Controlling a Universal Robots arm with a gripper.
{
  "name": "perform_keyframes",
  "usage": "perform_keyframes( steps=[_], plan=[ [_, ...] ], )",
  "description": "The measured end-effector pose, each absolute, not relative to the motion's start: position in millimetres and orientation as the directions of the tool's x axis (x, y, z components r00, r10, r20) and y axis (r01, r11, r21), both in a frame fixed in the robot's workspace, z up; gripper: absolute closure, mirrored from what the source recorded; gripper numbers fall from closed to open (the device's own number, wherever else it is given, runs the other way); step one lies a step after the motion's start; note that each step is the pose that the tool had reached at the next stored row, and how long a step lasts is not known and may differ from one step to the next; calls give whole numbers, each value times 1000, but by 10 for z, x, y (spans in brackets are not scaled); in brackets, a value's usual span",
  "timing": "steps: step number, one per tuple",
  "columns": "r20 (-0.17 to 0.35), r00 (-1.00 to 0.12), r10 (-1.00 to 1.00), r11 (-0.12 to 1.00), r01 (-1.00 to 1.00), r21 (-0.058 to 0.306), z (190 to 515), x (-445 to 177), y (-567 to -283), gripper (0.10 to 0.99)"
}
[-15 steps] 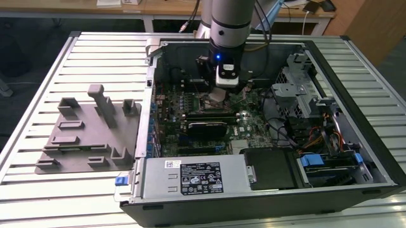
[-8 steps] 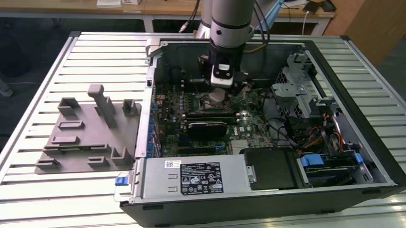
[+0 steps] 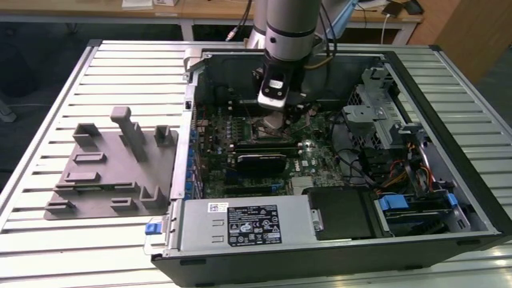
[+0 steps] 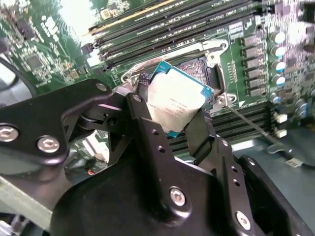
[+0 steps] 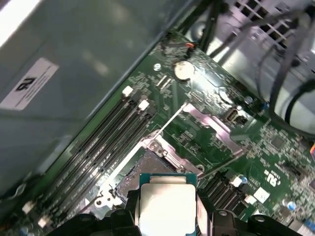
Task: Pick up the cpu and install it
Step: 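Place the cpu into insertion slot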
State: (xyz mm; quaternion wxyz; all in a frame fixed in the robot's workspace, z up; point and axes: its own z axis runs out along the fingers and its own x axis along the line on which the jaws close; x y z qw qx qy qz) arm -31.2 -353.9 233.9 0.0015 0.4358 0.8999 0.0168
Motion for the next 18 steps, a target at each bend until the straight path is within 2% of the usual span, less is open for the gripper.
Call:
perform_keyframes(
  steps=[18],
  plan=[
    [12, -335, 942, 335, 942, 32, 2305, -312, -3539, 545]
  ],
)
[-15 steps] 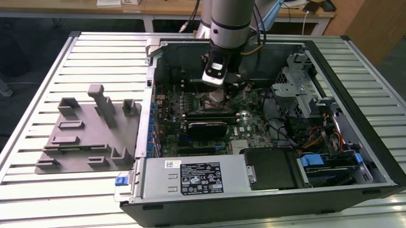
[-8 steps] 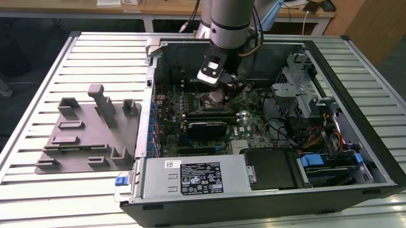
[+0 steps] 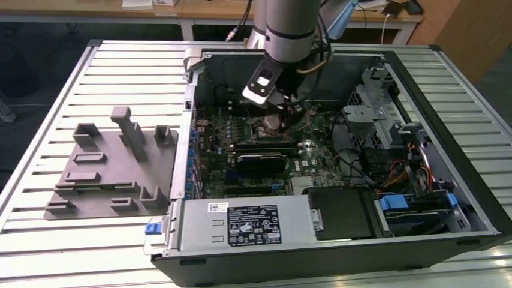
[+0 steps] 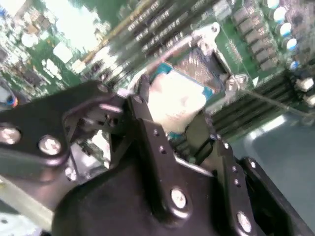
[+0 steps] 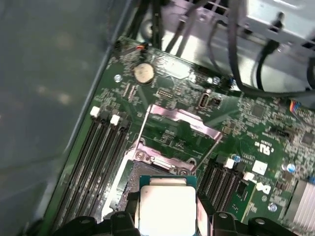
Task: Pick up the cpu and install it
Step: 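Place the cpu into insertion slot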
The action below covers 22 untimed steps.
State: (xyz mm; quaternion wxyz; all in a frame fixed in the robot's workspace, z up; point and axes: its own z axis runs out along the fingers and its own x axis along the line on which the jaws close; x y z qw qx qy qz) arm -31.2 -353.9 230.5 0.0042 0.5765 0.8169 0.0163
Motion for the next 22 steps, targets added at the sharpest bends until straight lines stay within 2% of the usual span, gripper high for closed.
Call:
perform_keyframes(
  steps=[22],
  plan=[
    [12, 50, 999, -51, 998, 31, 2252, -313, -3537, 545]
  ],
)
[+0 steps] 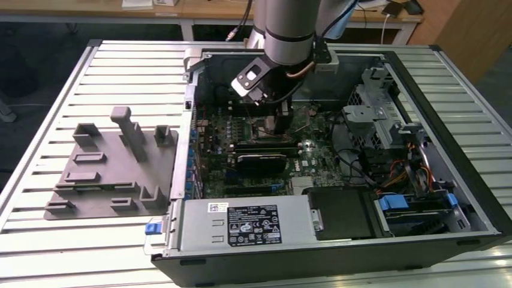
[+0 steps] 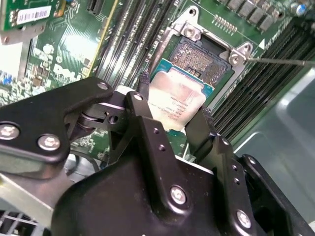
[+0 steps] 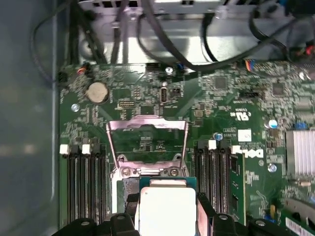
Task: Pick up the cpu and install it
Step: 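Place the cpu into insertion slot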
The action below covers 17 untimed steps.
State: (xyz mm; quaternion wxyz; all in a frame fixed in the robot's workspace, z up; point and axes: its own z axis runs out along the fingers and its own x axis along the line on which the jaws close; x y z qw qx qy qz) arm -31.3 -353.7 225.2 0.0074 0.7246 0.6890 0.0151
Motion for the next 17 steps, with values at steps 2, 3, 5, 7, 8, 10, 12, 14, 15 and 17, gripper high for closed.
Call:
perform_keyframes(
  steps=[2, 3, 5, 7, 8, 10, 12, 14, 15, 17],
  plan=[
    [12, 52, 999, -52, 998, 32, 2247, -314, -3526, 545],
    [12, 52, 999, -52, 998, 32, 2244, -314, -3519, 545],
    [12, 50, 999, -50, 998, 32, 2235, -317, -3505, 545],
    [12, 40, 999, -40, 999, 32, 2223, -326, -3495, 545],
    [12, 33, 999, -33, 999, 32, 2219, -329, -3492, 545],
    [12, 18, 1000, -18, 999, 32, 2206, -337, -3490, 545],
    [12, 12, 1000, -12, 999, 32, 2192, -345, -3488, 545],
    [12, 16, 1000, -16, 999, 31, 2184, -345, -3484, 545],
    [12, 22, 1000, -22, 999, 31, 2179, -345, -3483, 545],
    [12, 35, 999, -36, 999, 32, 2171, -345, -3478, 545]
  ],
)
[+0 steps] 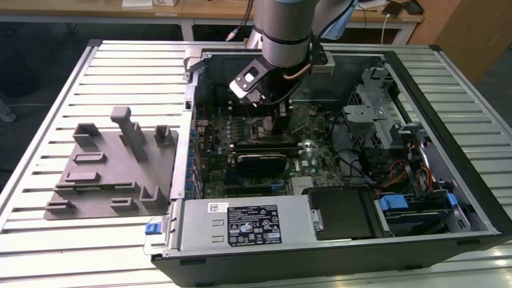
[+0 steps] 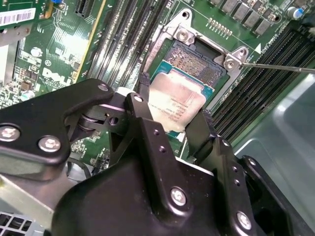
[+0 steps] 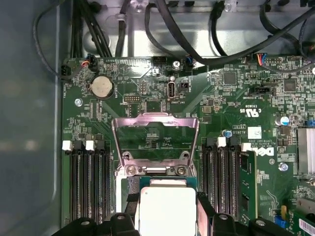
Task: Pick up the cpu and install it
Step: 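Place the cpu into insertion slot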
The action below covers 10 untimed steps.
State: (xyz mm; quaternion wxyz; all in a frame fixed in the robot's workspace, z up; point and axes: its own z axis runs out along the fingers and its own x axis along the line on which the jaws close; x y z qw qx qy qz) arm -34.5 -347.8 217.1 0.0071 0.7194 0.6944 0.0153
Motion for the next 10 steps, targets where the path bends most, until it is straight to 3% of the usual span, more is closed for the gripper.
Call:
perform_keyframes(
  steps=[10],
  plan=[
    [12, 64, 998, -65, 997, 32, 2116, -385, -3418, 545]
  ],
)
